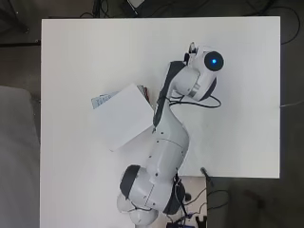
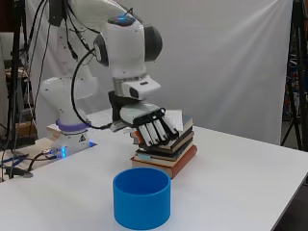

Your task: Teleoperate dual arm-hand system to pick and place objects

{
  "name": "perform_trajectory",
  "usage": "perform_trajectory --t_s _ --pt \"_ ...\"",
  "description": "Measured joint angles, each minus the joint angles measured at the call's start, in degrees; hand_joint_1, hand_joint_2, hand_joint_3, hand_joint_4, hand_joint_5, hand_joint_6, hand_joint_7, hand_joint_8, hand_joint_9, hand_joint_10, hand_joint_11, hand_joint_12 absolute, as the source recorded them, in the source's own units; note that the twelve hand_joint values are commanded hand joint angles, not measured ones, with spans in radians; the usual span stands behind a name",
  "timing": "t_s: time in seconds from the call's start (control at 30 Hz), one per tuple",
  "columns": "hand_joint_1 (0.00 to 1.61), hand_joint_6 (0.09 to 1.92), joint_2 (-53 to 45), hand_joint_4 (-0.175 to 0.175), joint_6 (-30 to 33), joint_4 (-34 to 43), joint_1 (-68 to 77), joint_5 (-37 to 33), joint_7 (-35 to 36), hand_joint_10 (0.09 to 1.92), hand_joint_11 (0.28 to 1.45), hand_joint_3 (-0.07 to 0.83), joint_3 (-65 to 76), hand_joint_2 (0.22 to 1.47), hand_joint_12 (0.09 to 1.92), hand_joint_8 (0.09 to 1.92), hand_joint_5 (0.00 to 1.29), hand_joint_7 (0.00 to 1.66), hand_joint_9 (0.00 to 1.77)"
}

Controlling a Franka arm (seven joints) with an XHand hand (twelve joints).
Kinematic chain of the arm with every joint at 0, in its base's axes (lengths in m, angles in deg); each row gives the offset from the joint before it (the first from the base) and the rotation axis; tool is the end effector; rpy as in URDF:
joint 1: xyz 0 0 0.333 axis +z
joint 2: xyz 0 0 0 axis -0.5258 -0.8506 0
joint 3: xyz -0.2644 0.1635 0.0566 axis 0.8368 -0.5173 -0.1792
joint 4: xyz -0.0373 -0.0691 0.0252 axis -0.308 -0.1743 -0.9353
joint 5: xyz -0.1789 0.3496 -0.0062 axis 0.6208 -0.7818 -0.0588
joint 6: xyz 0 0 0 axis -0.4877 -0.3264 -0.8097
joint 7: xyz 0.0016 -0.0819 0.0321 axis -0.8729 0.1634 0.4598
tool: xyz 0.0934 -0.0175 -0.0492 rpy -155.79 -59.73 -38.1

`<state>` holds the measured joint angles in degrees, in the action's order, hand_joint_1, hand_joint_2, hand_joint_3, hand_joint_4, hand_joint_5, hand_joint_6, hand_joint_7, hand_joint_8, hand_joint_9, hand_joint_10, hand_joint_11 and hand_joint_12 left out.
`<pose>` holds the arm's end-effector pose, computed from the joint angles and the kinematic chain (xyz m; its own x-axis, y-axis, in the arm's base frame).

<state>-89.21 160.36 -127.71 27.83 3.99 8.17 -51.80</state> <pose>0.5547 -0.2249 0.4306 0.8478 0.5221 0.0929 0.5291 -0.8446 -0.0816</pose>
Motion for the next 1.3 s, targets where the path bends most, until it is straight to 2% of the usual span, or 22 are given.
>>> perform_trajectory --t_s 0.1,0.27,0.33,0.37,0.4,0.43,0.47,0.5,0.53,0.63,0.7,0.77,0.87,0.9,0.97,1.03,1.2,1.3 --pt "0.92 1.34 -3.76 0.175 0.91 1.18 -0.75 -3.21 2.04 1.89 0.95 -0.001 -0.47 1.23 1.78 1.85 0.75 1.17 1.41" --pt "0.91 1.35 -5.20 0.175 2.27 -1.51 -1.47 -4.77 5.33 1.89 0.94 0.001 -0.71 1.23 1.77 1.85 0.75 1.15 1.40" --pt "0.91 1.37 -4.90 0.175 3.08 -3.90 -1.60 -4.87 5.98 1.88 0.93 0.002 -0.89 1.24 1.77 1.83 0.73 1.12 1.38" --pt "0.89 1.39 -4.39 0.175 3.51 -5.36 -1.65 -4.83 6.13 1.85 0.88 0.003 -1.05 1.25 1.75 1.74 0.71 1.04 1.32" --pt "0.67 0.90 -3.65 0.122 3.97 -6.97 -1.69 -4.74 6.22 1.40 0.64 0.011 -1.24 1.10 1.33 1.17 0.45 0.66 0.85" --pt "0.40 0.50 -2.68 0.101 4.36 -8.78 -1.72 -4.60 6.20 0.87 0.47 0.009 -1.45 0.97 0.85 0.66 0.25 0.36 0.47" --pt "0.22 0.25 -1.70 0.094 4.43 -10.48 -1.68 -4.26 5.82 0.48 0.40 0.005 -1.66 0.89 0.49 0.34 0.13 0.18 0.24" --pt "0.11 0.12 -0.88 0.092 3.97 -11.88 -1.65 -3.67 4.87 0.26 0.39 0.003 -1.85 0.84 0.26 0.17 0.06 0.09 0.14" --pt "0.05 0.09 -0.43 0.092 3.16 -12.82 -1.63 -3.09 3.54 0.14 0.40 0.002 -2.03 0.82 0.14 0.09 0.03 0.04 0.11" --pt "0.00 0.09 -0.02 0.094 1.46 -13.09 -1.42 -0.37 -0.80 0.09 0.41 -0.005 -2.98 0.79 0.09 0.09 0.00 0.00 0.12" --pt "0.00 0.09 1.01 0.096 2.96 -12.80 -1.21 2.85 -3.17 0.09 0.42 -0.005 -4.13 0.77 0.09 0.09 0.00 0.03 0.18" --pt "0.00 0.09 3.23 0.109 5.56 -12.99 -1.04 6.39 -5.26 0.09 0.46 0.000 -5.48 0.78 0.09 0.09 0.06 0.15 0.30" --pt "0.00 0.09 8.35 0.118 7.18 -13.27 -0.94 9.04 -7.57 0.09 0.48 0.007 -7.25 0.83 0.09 0.09 0.16 0.24 0.39" --pt "0.00 0.09 10.91 0.122 6.20 -13.48 -0.92 9.34 -7.93 0.09 0.49 0.009 -7.95 0.88 0.09 0.09 0.23 0.29 0.44" --pt "0.07 0.09 16.14 0.103 2.97 -14.30 -0.90 9.11 -7.46 0.09 0.52 0.007 -8.86 0.98 0.09 0.09 0.38 0.45 0.58" --pt "0.18 0.09 21.36 0.086 -0.02 -15.00 -0.82 8.04 -5.61 0.09 0.53 0.002 -9.38 1.01 0.09 0.09 0.46 0.54 0.66" --pt "0.37 0.09 35.24 0.040 -6.02 -17.75 -0.35 5.21 -0.68 0.09 0.52 0.002 -10.43 1.03 0.09 0.09 0.53 0.64 0.74" --pt "0.46 0.09 40.55 0.036 -13.05 -18.64 0.13 4.50 1.25 0.09 0.54 0.003 -11.08 1.06 0.09 0.09 0.58 0.74 0.84"
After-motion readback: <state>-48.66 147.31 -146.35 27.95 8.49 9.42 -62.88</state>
